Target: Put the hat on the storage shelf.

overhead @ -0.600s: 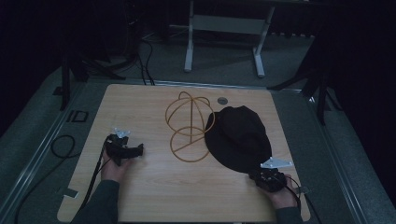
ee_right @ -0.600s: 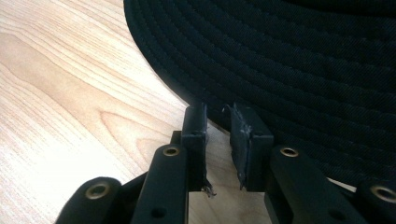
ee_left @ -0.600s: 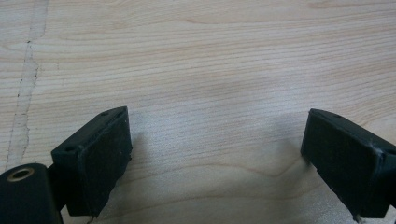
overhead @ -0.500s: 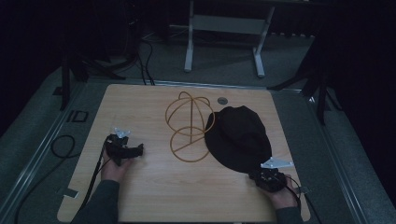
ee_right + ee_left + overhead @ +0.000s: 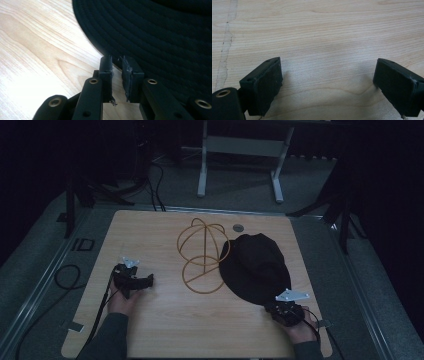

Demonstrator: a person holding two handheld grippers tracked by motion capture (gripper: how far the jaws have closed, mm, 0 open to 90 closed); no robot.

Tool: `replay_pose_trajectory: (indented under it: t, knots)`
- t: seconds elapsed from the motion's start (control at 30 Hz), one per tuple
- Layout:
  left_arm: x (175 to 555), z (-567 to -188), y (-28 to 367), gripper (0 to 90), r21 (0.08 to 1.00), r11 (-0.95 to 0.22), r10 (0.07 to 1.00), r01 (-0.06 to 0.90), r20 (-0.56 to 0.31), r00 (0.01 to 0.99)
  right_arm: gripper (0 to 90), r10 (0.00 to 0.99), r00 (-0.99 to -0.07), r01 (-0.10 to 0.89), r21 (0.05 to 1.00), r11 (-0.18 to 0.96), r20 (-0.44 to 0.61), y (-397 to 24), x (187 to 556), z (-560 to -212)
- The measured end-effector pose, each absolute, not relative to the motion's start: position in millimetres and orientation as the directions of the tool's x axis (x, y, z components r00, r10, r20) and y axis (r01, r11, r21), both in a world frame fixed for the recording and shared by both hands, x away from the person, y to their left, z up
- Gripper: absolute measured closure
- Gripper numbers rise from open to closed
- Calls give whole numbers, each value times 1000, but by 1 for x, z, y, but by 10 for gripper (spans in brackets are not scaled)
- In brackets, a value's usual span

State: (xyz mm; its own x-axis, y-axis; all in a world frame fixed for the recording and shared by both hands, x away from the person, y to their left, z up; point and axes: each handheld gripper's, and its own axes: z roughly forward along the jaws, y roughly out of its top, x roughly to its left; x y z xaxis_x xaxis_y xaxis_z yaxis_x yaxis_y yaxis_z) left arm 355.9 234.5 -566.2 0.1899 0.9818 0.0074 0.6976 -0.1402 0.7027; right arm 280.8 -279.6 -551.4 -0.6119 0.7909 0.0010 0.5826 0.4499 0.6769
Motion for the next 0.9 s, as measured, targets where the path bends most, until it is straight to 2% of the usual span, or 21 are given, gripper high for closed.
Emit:
replay_pose_trajectory:
  t: [0.33, 0.9]
  knots:
    - [356, -566, 234, 89, 703, -140, 982, 698, 7, 190, 785, 794, -608, 514, 754, 408, -15, -274, 281, -531]
    - [356, -566, 234, 89, 703, -140, 982, 697, 7, 190, 688, 826, -563, 473, 807, 353, -32, -281, 289, -502]
